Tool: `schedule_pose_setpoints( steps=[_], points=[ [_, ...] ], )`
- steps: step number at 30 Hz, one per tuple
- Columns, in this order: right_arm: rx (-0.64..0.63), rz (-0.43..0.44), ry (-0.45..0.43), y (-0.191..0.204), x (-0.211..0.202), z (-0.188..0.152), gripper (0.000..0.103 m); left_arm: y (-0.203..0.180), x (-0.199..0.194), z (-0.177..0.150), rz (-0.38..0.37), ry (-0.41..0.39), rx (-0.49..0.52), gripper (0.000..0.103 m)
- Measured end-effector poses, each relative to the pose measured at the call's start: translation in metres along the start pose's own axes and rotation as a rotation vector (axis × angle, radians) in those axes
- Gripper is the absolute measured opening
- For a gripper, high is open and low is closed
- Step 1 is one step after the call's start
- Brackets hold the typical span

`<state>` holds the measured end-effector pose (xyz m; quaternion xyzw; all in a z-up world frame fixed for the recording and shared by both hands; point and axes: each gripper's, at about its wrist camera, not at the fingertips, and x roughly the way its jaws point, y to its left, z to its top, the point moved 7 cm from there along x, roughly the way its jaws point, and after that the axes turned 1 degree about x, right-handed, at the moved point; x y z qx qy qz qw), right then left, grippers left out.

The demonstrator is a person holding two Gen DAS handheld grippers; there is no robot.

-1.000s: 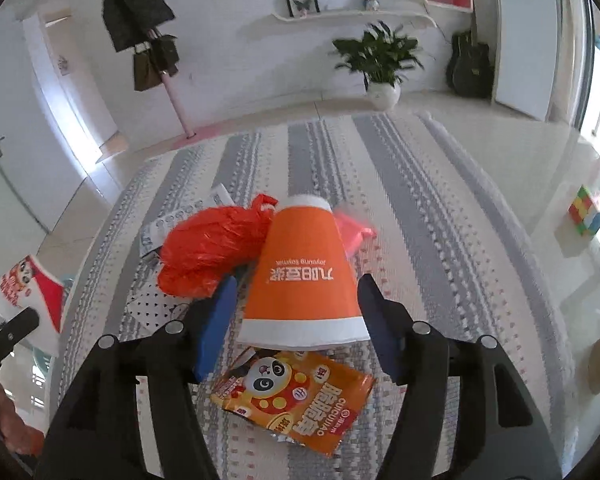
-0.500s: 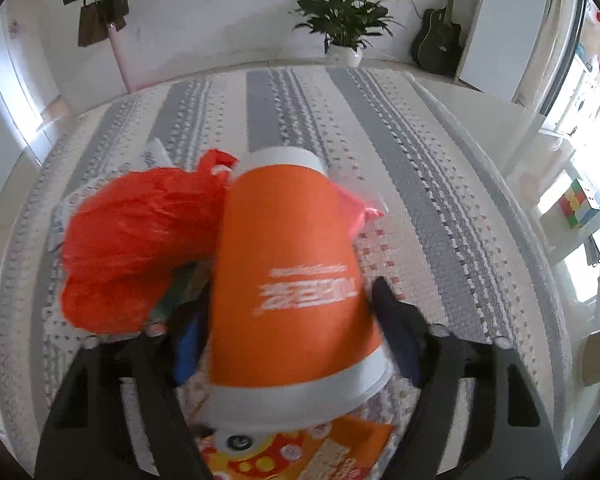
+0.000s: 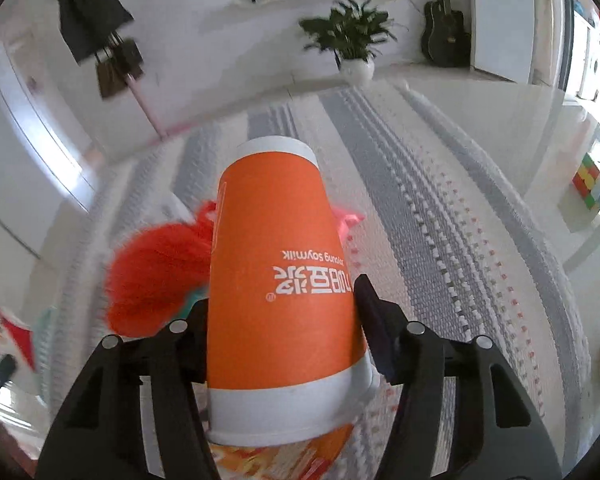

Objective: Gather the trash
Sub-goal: 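Lift the white noodle cup with the left tool while the right tool lifts the orange cup, then carry both cups over the teal basket and open both tools to drop them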

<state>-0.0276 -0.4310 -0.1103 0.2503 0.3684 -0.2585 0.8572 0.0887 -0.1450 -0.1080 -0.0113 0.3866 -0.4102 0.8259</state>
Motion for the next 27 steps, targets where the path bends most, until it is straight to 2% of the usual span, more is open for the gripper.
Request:
schedule_pose_setpoints(
  steps=[6,12,17,19,22,27],
  points=[
    [0.005,0.163,-0.081,0.040,-0.053,0.007,0.055,0.015,-0.035,0.013,0.021,-0.063,-0.004,0.025],
    [-0.118,0.241,-0.145,0.123,-0.089,0.011,0.055,0.056,-0.080,0.024,0.076,-0.125,-0.035,0.025],
    [-0.212,0.310,-0.159,0.201,-0.098,0.007,0.055,0.109,-0.120,0.033,0.158,-0.172,-0.070,0.025],
    [-0.256,0.346,-0.152,0.241,-0.099,0.000,0.055,0.137,-0.138,0.038,0.221,-0.212,-0.104,0.025],
    [-0.347,0.372,-0.152,0.294,-0.095,-0.017,0.055,0.172,-0.160,0.039,0.272,-0.259,-0.154,0.025],
    [-0.410,0.470,-0.068,0.369,-0.073,-0.057,0.055,0.223,-0.172,0.033,0.322,-0.275,-0.259,0.025]
  ],
)
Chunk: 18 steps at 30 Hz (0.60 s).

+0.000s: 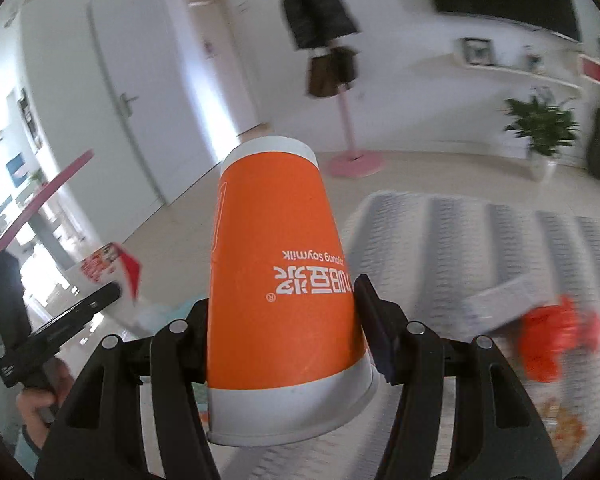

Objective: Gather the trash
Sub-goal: 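Carry both cups over the teal basket and open both tools to drop them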

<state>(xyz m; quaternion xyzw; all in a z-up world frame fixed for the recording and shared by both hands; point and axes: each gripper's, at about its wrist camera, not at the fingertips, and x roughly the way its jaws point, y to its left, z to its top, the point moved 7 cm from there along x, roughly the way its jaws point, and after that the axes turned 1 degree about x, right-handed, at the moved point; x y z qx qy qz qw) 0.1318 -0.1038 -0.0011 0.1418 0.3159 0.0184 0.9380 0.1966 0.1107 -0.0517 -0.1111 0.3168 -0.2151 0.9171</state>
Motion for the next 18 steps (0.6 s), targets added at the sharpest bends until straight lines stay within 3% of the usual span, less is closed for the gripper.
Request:
schedule_pose_setpoints(
  steps=[4,10,15,17,18],
  points=[
    [-0.031,0.026,0.045,0.040,0.047,-0.009,0.055,0.037,0.018,-0.010,0.038,0.027,-0.081,0.025],
    [-0.027,0.088,0.157,0.088,0.111,-0.044,0.057,0.068,0.046,-0.032,0.152,0.122,-0.089,0.026],
    [-0.005,0.118,0.249,0.108,0.154,-0.072,0.057,0.077,0.060,-0.040,0.159,0.192,-0.119,0.027],
    [-0.011,0.106,0.257,0.113,0.160,-0.078,0.059,0.080,0.062,-0.042,0.160,0.203,-0.133,0.032],
    [-0.006,0.102,0.265,0.114,0.164,-0.079,0.059,0.083,0.061,-0.041,0.165,0.202,-0.147,0.046]
  ],
)
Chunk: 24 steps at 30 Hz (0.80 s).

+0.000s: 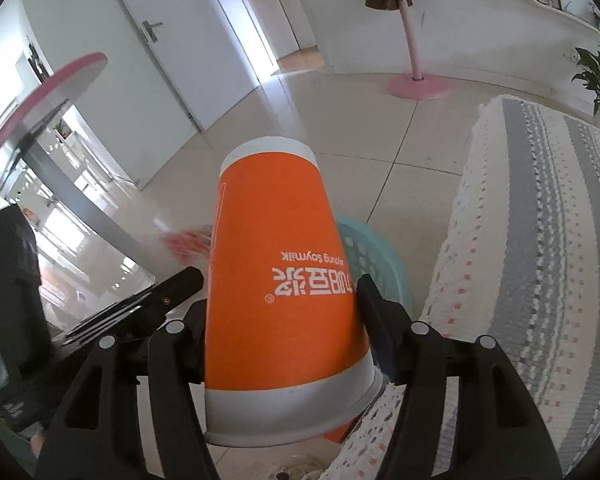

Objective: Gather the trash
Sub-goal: 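Carry both cups over the teal basket and open both tools to drop them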

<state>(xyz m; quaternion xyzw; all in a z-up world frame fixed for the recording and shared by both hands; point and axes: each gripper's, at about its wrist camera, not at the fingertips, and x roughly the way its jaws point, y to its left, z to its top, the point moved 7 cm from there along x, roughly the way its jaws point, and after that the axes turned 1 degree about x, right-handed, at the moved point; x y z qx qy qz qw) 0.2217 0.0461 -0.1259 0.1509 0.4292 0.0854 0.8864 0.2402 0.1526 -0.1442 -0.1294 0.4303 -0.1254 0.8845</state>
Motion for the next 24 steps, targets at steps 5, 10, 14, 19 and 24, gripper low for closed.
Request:
schedule_pose_setpoints(
  steps=[5,10,14,19,24],
  points=[
    [0.072,0.033,0.048,-0.009,0.008,0.000,0.065,0.008,-0.005,-0.001,-0.020,-0.014,-0.059,0.052],
    [0.084,0.012,0.022,-0.023,-0.011,0.002,0.065,-0.007,-0.015,-0.002,-0.030,-0.031,-0.015,0.052],
    [0.076,-0.019,-0.011,-0.031,-0.036,0.002,0.065,-0.027,-0.025,0.001,-0.054,-0.072,0.024,0.052],
    [0.054,-0.083,-0.079,-0.051,-0.092,-0.001,0.065,-0.065,-0.040,-0.004,-0.119,-0.103,0.113,0.052],
    [0.040,-0.181,-0.170,-0.089,-0.166,-0.004,0.065,-0.121,-0.056,-0.020,-0.257,-0.081,0.151,0.052]
  ],
)
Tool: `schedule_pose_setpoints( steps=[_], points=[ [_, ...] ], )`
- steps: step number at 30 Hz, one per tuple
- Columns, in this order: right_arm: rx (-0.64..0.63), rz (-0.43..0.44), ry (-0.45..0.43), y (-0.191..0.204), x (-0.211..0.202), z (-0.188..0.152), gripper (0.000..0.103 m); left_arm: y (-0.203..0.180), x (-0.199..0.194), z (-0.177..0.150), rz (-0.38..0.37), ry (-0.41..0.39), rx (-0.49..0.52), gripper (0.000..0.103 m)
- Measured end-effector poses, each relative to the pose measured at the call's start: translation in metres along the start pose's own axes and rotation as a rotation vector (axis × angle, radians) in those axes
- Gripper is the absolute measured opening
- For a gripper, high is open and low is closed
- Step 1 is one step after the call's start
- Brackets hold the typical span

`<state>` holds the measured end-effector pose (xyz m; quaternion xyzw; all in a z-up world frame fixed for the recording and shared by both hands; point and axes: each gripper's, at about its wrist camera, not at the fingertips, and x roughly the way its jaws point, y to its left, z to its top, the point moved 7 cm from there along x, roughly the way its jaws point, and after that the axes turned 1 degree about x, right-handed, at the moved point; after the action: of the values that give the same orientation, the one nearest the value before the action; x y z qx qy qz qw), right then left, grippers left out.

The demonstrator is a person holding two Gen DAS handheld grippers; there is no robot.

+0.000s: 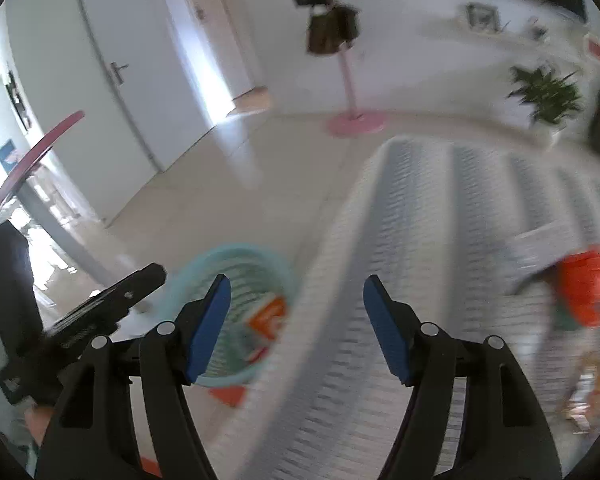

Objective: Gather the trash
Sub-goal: 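Carry both cups over the teal basket and open both tools to drop them, then grasp the white polka-dot bag with the left tool while the right tool grasps the red plastic bag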

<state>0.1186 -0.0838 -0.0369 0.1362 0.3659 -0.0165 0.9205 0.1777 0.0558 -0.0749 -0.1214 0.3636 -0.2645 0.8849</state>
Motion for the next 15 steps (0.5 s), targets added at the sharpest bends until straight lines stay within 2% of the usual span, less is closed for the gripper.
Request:
schedule_pose_setpoints(
  steps=[6,10,15],
  points=[
    [0.024,-0.148,-0.072,-0.085,-0.065,0.000,0.065,-0.108,0.006,-0.014,-0.148,0.015,0.131,0.052],
    [0.093,-0.229,-0.093,-0.152,-0.098,-0.007,0.065,-0.163,0.023,-0.028,-0.200,0.044,0.206,0.052],
    [0.187,-0.285,-0.101,-0.225,-0.117,-0.016,0.065,-0.216,0.064,-0.056,-0.248,0.130,0.280,0.052]
  ],
)
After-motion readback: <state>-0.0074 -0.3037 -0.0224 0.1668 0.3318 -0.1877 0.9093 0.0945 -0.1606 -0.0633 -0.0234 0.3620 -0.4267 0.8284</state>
